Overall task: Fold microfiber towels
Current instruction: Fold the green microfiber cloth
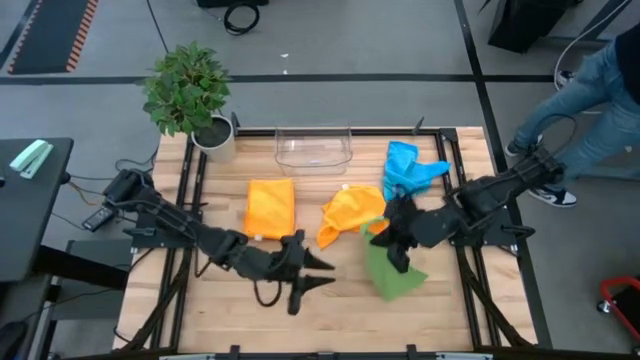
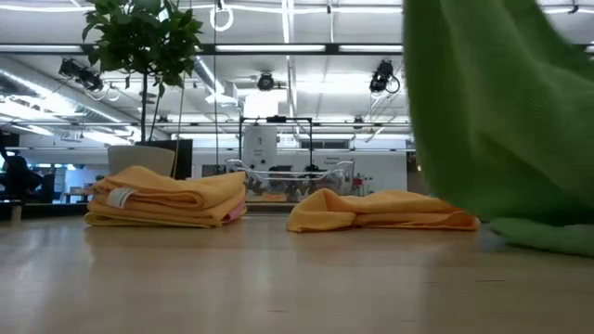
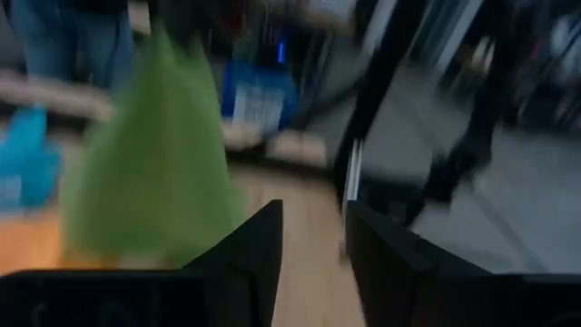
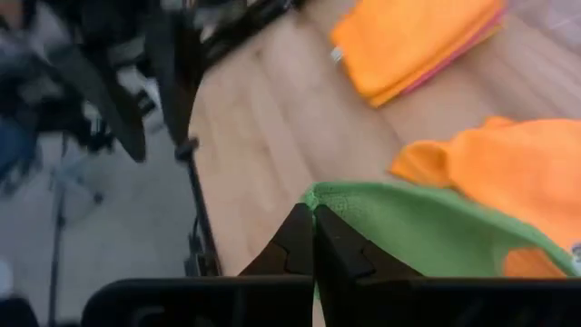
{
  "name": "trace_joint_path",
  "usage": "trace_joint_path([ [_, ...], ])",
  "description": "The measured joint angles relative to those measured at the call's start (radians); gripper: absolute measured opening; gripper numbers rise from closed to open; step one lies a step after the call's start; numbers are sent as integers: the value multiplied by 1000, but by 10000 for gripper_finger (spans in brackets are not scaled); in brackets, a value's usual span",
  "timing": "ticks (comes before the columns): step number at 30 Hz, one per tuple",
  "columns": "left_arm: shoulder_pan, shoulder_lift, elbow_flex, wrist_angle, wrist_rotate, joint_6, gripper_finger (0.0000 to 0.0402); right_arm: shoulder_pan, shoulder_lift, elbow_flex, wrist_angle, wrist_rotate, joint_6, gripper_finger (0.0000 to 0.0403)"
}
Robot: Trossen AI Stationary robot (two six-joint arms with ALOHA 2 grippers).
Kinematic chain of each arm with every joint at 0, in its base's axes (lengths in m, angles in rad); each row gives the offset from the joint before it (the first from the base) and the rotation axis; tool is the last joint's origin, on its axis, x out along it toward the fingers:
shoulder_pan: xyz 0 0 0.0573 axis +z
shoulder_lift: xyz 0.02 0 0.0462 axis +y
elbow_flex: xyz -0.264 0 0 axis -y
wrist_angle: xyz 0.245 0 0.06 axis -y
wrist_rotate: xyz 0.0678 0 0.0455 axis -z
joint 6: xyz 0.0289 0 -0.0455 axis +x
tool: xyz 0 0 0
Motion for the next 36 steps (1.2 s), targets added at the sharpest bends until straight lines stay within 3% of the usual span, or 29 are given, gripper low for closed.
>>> trace_joint_path([
  [8,58,43,66,84,16,188,205,16,168,76,-2,-221,-114,2],
  [14,96,99,68,99,180,149,255,43,185,76,28,-270,-133,2],
  [23,109,222,68,160,208,107,240,35,139,77,32,-232,-127,2],
  [36,109,295,68,-152,208,171,234,26,103,77,16,-228,-138,2],
])
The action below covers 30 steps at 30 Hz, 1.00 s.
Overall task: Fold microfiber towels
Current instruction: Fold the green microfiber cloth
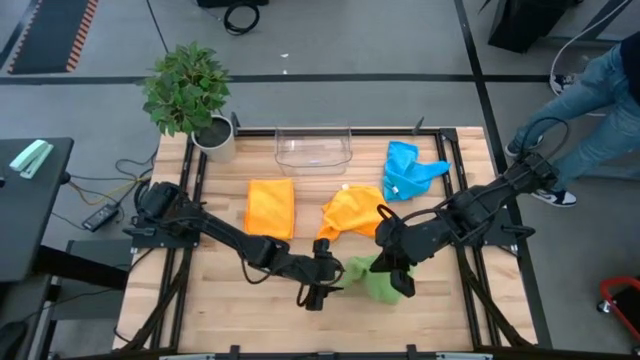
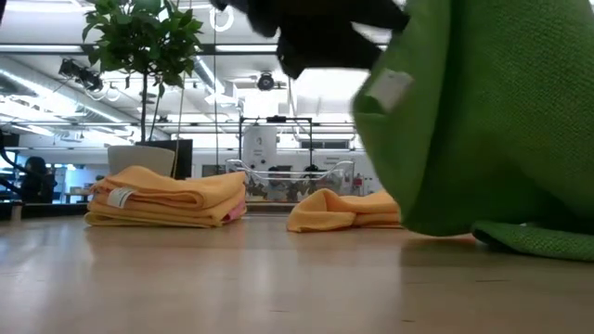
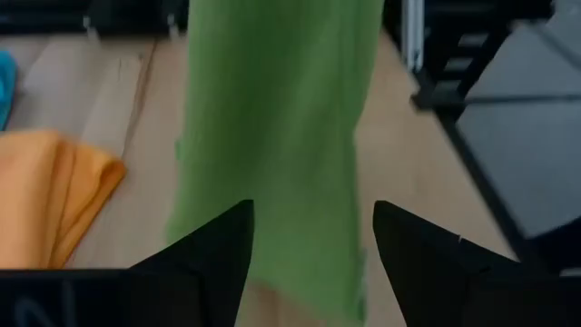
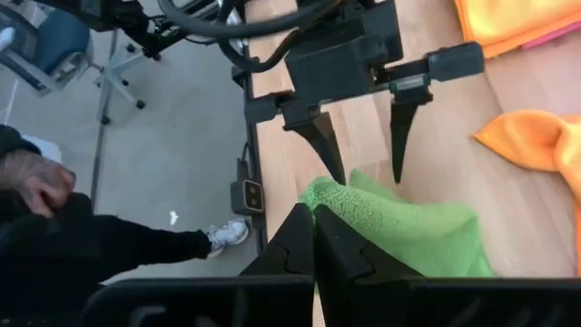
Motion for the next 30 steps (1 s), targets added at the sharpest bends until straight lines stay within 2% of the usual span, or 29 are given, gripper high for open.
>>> trace_joint_path([
  [5,1,2,0,-26,0,-27,225,-20,0,0,-17,2,-7,2],
  [12,-21,56,-1,-35,29,-145,224,-54,0,0,-28,2,-12,2],
  [22,-29,58,0,-73,8,-152,202,-82,0,0,-28,2,-27,2],
  [26,-20,58,0,-89,-1,-172,161,-82,0,0,-28,2,-30,2],
  [28,-14,58,0,-90,0,-172,120,-81,0,0,-28,2,-31,2],
  [30,-9,58,0,-93,-1,-179,61,-82,0,0,-28,2,-34,2],
])
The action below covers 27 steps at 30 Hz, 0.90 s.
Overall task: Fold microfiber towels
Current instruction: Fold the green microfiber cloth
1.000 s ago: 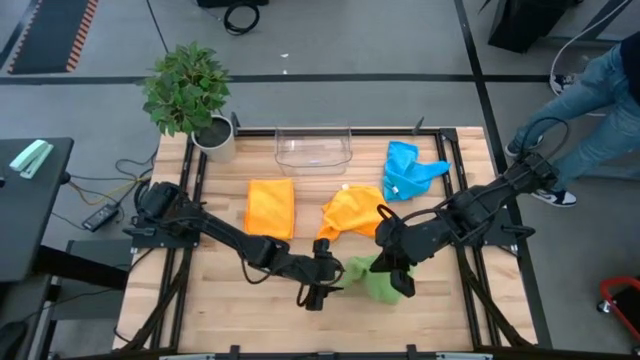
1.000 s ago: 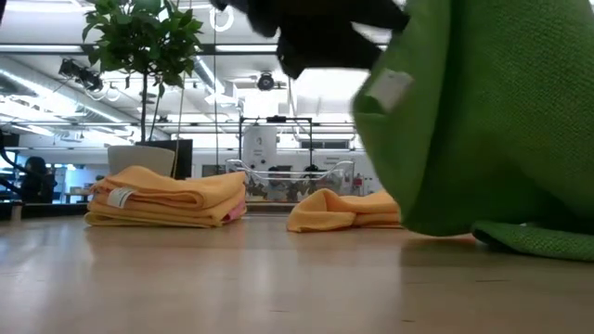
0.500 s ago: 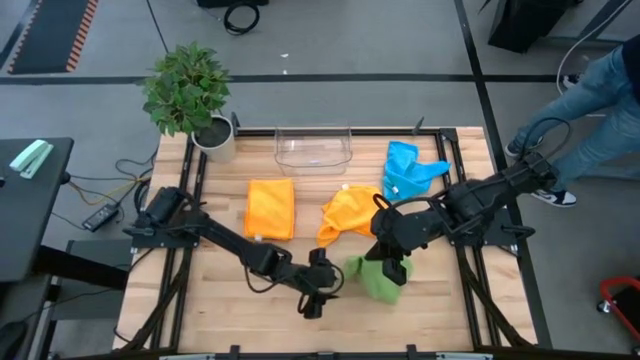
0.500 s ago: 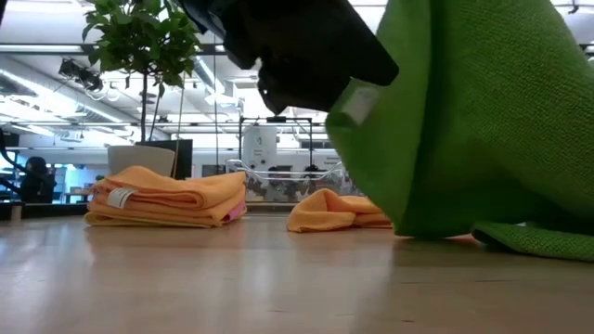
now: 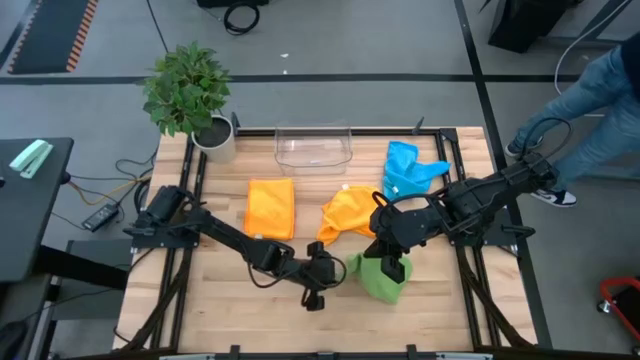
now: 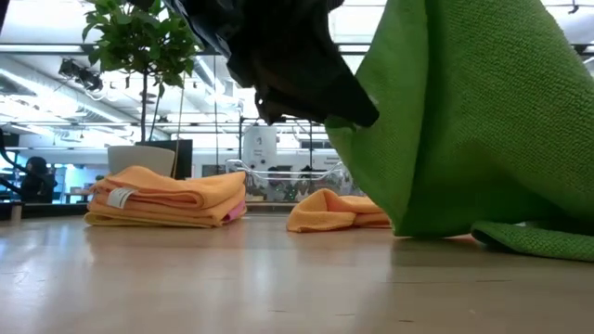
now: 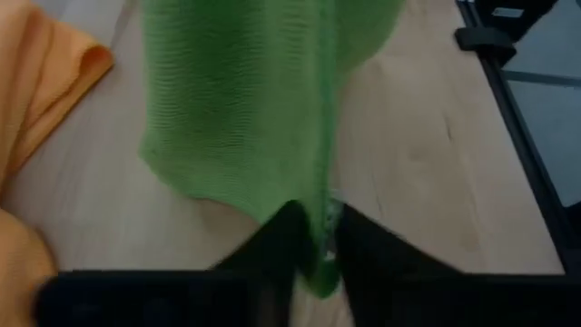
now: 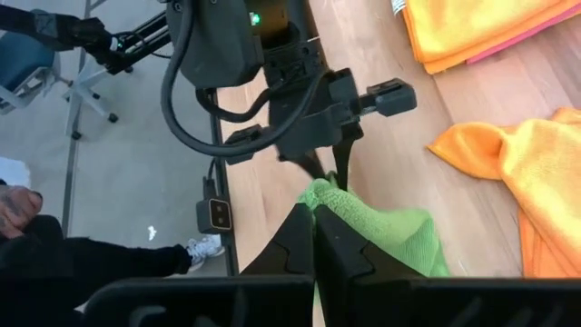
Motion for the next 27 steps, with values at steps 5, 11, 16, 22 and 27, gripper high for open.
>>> trace_joint_path([
  [5,1,-47,7,-73,0,-24,9,0,-6,0,-2,-1,-26,2],
  [11,-9,-235,200,-495,-41,5,7,0,-96,0,-42,-5,-135,2],
  [16,35,-339,495,-794,-110,129,7,-54,-209,0,-52,1,-398,2],
  [22,126,-333,851,-1077,-115,214,7,-172,-262,27,-51,31,-697,2],
  [27,131,-328,957,-1187,-21,166,6,-152,-209,123,-47,3,-659,2],
])
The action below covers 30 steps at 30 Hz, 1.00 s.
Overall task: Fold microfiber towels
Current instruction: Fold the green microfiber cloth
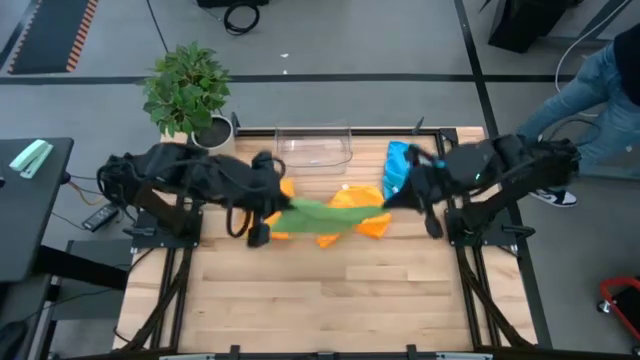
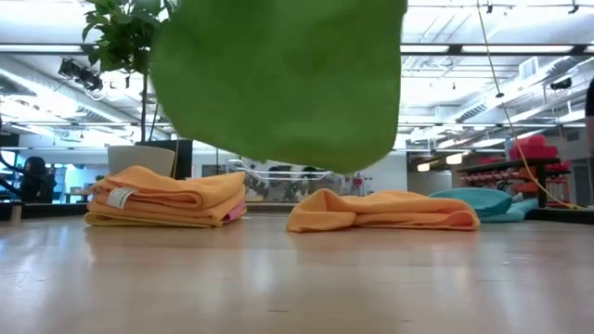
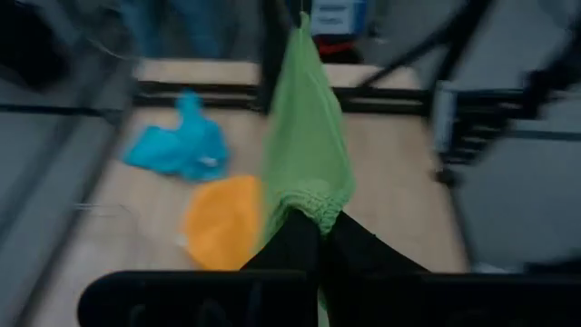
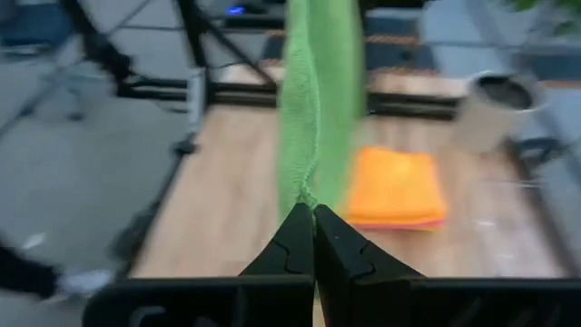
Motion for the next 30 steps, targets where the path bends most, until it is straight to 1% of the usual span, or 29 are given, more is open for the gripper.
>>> trace_joint_path([
  [2,-41,1,-20,-59,53,-67,6,63,36,8,-18,-8,72,2],
  [4,-98,15,-70,-91,103,-137,6,139,78,-21,-39,-8,156,2],
  [7,-199,43,-206,-48,130,-247,6,265,151,-115,-14,6,320,2],
  [10,-291,87,-381,137,129,-347,7,393,225,-237,86,35,505,2],
  [12,-352,133,-500,305,135,-404,8,468,263,-308,212,34,639,2],
  [15,-427,208,-633,531,186,-500,6,551,312,-377,398,41,827,2],
  [18,-468,271,-699,645,230,-611,6,586,339,-398,453,61,965,2],
  [21,-475,299,-716,685,232,-657,8,587,349,-403,434,68,1016,2],
  [24,-466,300,-712,689,253,-655,6,569,348,-417,415,54,1036,2],
  [26,-452,284,-713,659,262,-630,6,552,342,-444,406,46,1065,2],
  [30,-387,258,-713,585,247,-560,9,539,341,-522,402,6,1173,2],
])
